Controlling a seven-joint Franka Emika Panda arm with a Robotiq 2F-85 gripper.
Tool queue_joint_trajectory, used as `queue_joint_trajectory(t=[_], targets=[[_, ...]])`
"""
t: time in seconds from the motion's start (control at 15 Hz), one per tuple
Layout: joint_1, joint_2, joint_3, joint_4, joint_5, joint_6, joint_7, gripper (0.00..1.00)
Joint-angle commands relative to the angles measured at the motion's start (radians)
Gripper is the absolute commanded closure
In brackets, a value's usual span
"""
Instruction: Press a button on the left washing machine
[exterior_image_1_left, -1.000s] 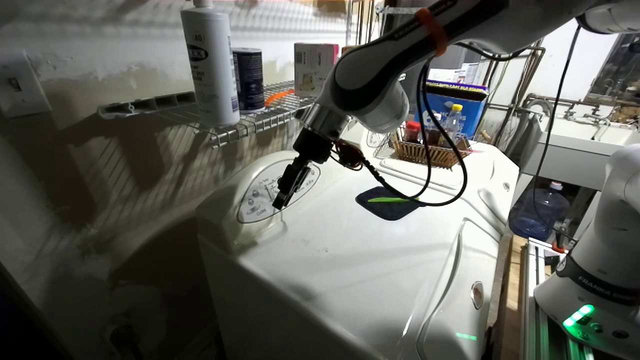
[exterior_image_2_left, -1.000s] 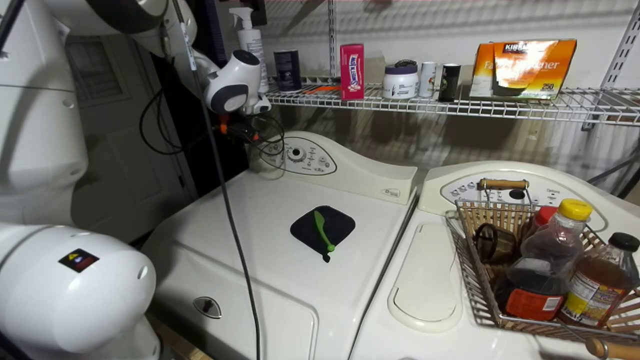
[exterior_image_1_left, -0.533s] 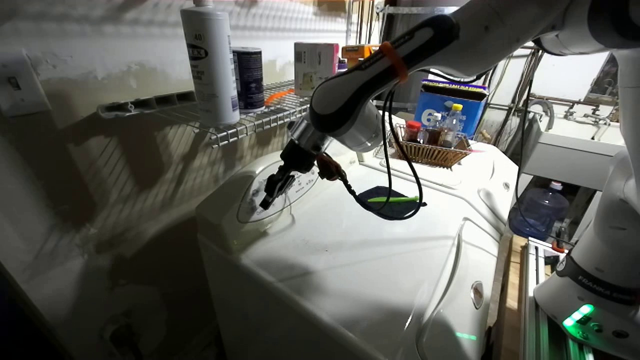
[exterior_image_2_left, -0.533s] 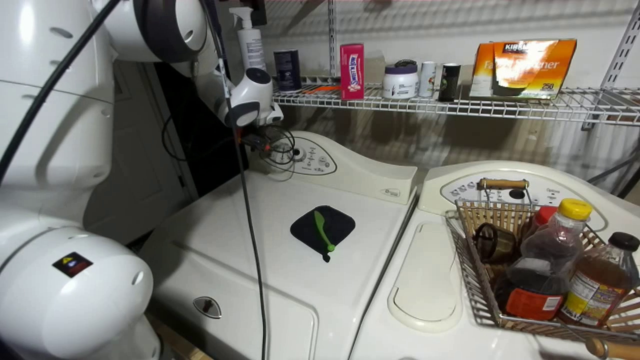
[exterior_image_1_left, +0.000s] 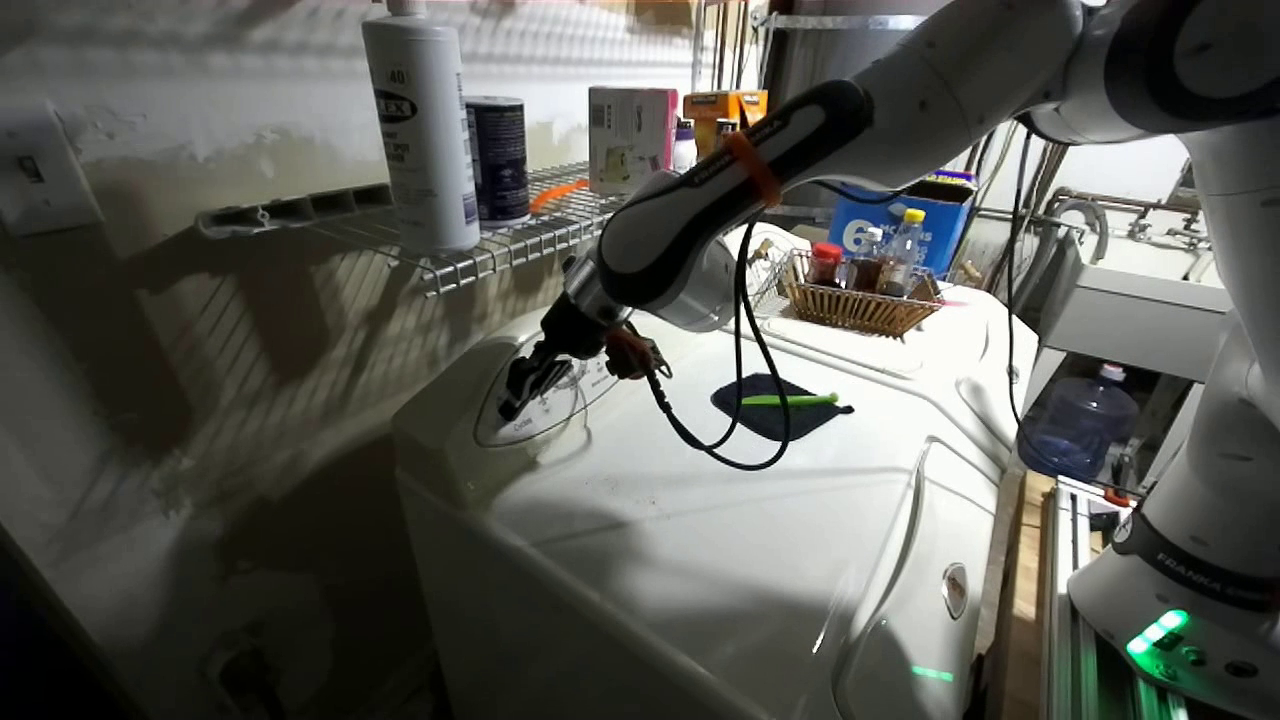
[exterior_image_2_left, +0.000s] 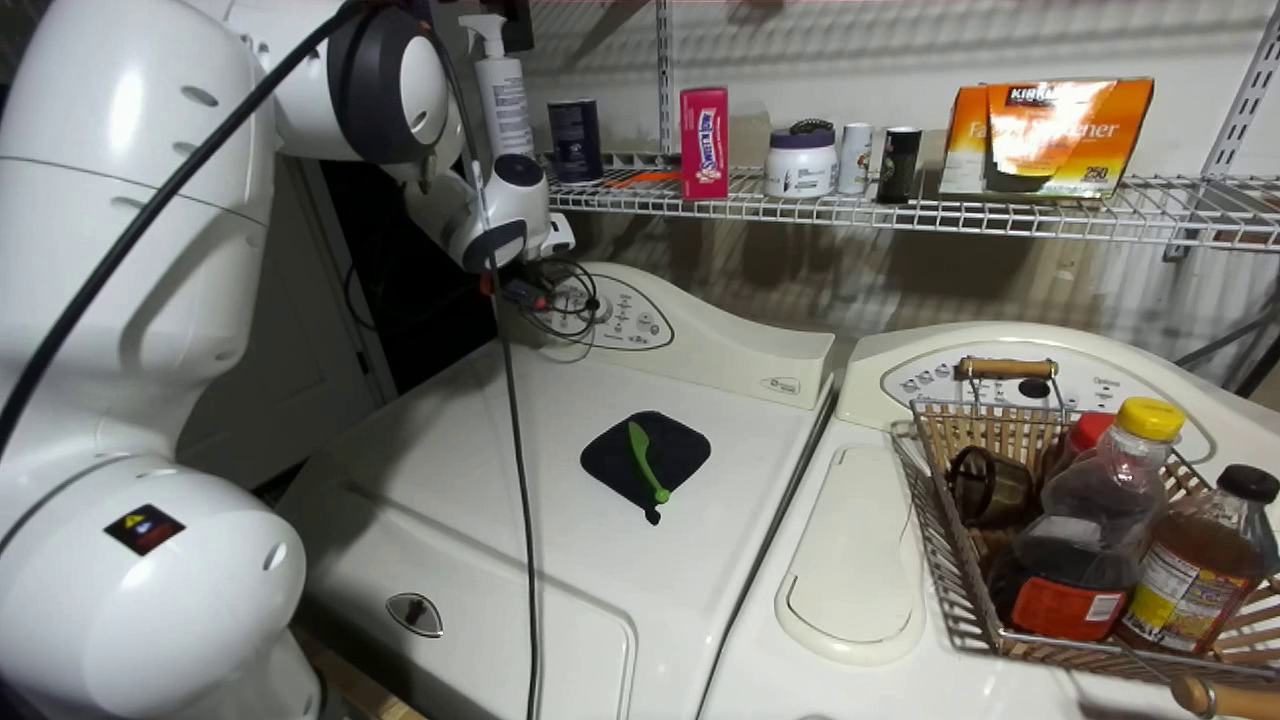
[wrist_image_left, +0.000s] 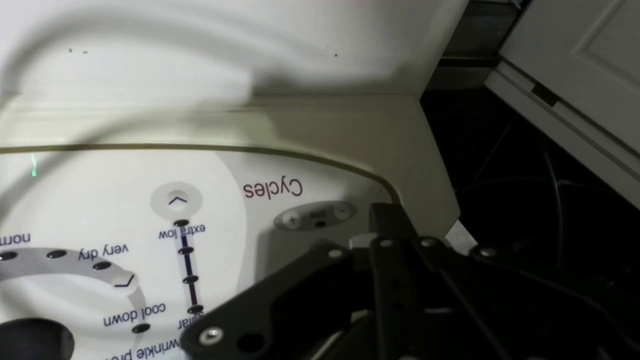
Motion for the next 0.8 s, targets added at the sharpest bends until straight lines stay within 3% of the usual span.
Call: queue_joint_trajectory(t=[0.0,0.73], targets=[[0.000,0.045,-0.007,0.048,-0.117,0.020,0.123,1.00],[0.004,0.049,-0.036,0.070,-0.263,0.005,0.280,1.00]])
